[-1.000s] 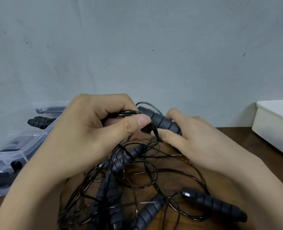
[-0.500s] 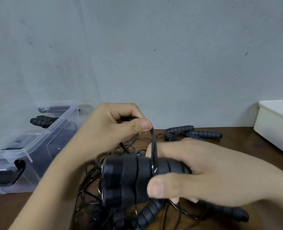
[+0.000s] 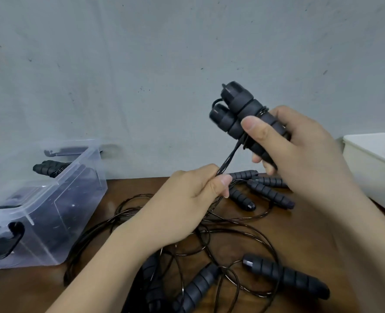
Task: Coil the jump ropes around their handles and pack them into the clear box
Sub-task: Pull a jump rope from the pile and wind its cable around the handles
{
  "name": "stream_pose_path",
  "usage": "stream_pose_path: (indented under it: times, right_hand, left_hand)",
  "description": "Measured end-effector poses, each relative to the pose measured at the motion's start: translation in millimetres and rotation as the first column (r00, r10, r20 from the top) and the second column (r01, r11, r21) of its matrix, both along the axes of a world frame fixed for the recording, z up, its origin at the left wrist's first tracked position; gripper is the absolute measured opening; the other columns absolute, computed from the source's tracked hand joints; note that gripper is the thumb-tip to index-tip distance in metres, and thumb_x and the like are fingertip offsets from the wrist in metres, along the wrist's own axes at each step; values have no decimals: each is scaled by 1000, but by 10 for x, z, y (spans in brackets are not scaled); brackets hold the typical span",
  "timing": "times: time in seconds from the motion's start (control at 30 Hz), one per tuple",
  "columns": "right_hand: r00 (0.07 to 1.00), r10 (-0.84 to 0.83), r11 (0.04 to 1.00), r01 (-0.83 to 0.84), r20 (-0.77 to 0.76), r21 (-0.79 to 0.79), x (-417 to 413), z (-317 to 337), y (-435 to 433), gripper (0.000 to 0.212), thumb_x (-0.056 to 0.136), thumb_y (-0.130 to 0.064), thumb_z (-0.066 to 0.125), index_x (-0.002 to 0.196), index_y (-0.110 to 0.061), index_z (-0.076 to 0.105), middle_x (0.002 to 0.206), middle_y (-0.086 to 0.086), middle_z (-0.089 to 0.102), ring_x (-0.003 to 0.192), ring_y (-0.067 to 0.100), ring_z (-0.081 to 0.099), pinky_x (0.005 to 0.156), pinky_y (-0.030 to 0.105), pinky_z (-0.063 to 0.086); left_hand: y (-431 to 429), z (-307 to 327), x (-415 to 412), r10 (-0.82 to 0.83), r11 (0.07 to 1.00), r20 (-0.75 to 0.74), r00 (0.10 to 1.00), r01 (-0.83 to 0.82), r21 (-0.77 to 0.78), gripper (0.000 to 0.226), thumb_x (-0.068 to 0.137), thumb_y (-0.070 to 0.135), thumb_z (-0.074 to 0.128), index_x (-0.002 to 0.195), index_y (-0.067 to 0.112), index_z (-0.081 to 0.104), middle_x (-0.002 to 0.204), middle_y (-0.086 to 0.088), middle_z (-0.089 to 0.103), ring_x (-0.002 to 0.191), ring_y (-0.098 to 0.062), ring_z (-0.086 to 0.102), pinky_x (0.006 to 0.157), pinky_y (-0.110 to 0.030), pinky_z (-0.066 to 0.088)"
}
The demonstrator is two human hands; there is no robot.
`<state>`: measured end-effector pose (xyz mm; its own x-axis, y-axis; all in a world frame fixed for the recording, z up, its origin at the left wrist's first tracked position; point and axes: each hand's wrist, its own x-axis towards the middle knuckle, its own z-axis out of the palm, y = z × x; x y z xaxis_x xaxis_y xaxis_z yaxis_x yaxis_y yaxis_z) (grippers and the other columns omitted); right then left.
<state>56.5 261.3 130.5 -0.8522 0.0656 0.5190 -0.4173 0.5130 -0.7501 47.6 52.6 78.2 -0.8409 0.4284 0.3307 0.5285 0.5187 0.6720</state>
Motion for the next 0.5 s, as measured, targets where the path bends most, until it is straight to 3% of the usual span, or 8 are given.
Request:
stream_pose_path:
  times: [0.1, 0.17, 0.2, 0.27, 0.37, 0.5]
  right_hand:
    - [989, -119, 992, 121, -83, 18, -144, -71, 74, 47, 95, -73, 59, 96, -25, 62, 73, -2, 73, 66, 13, 66, 60, 38, 50]
    - [969, -206, 975, 215, -133, 59, -199, -103, 84, 50, 95, -74, 56, 98, -25, 59, 75, 1, 72, 68, 16, 63, 61, 31, 50]
    - [960, -236, 962, 253, -149, 105, -207, -111, 67, 52, 95, -76, 54, 99, -25, 57, 74, 1, 70, 67, 17, 61, 59, 26, 47]
    - [960, -240, 925, 271, -145, 267, -269, -185, 27, 57, 93, -80, 48, 98, -24, 54, 70, -1, 63, 66, 18, 59, 57, 30, 46]
    - [985, -133, 859, 59, 111, 508, -298, -311, -104, 61, 89, -86, 45, 93, -26, 53, 70, -2, 63, 66, 17, 61, 59, 37, 51]
    - [902, 102, 852, -297, 420, 432, -195, -298, -198, 53, 93, -79, 52, 92, -27, 61, 75, 1, 75, 55, 6, 65, 61, 32, 52]
  left_hand:
    - [-41, 37, -4, 74, 993, -23, 997, -76, -93, 32, 110, 49, 46, 89, 33, 65, 62, -4, 57, 52, -10, 47, 52, -22, 38]
    - [-95, 100, -16, 140, 982, -74, 987, -148, -116, 32, 109, 49, 49, 87, 30, 65, 66, -6, 62, 54, -14, 52, 52, -27, 40]
    - [-135, 142, -20, 177, 975, -128, 976, -192, -113, 33, 108, 48, 52, 85, 29, 65, 67, -3, 63, 57, -14, 56, 53, -26, 40]
    - [-243, 225, -19, 235, 965, -228, 945, -256, -65, 32, 105, 44, 58, 80, 25, 66, 66, 2, 65, 61, -10, 58, 55, -22, 38]
    - [-387, 311, 13, 234, 968, -266, 935, -249, -24, 29, 99, 44, 67, 80, 23, 72, 61, 2, 60, 56, -6, 51, 53, -20, 35]
    - [-485, 345, 41, 196, 980, -240, 951, -186, 65, 22, 93, 40, 76, 79, 22, 76, 58, 5, 61, 52, -5, 49, 51, -18, 33]
